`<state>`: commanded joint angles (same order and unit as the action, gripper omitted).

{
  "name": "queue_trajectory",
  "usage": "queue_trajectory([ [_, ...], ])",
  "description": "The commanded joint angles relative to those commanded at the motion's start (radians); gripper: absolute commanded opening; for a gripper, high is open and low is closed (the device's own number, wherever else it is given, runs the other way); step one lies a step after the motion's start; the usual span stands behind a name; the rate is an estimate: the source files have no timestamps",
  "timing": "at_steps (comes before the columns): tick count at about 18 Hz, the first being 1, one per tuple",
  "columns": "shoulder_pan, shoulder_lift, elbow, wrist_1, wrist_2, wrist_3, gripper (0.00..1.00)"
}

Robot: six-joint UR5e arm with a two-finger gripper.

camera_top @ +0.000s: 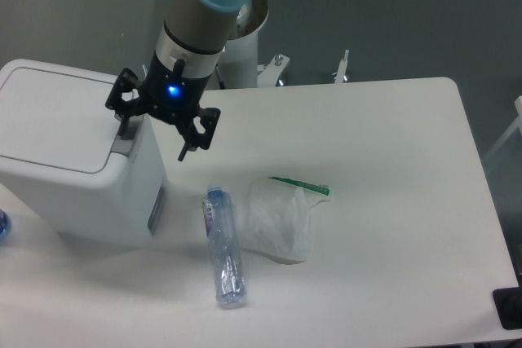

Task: Open the trash can
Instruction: 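Press the gripper down on the trash can lid's push latch, then hold the gripper on the lid as it springs open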

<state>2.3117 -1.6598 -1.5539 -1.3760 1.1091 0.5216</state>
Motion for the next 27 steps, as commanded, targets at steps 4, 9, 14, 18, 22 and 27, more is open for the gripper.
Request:
queue_trajectory([
  [4, 0.000, 0.002, 0.000, 0.000, 0.000, 0.000, 1.00],
  [9, 0.000, -0.009, 0.000, 0.003, 0.002, 0.000, 1.00],
  [14, 0.000, -0.014, -0.006, 0.003, 0.002, 0.003, 1.00],
  [18, 0.000, -0.014, -0.006, 0.003, 0.002, 0.003, 1.00],
  [22, 0.003, -0.011, 0.002, 0.000, 0.000, 0.003, 1.00],
  [27, 0.069, -0.002, 0.037, 0.014, -0.002, 0.008, 1.00],
])
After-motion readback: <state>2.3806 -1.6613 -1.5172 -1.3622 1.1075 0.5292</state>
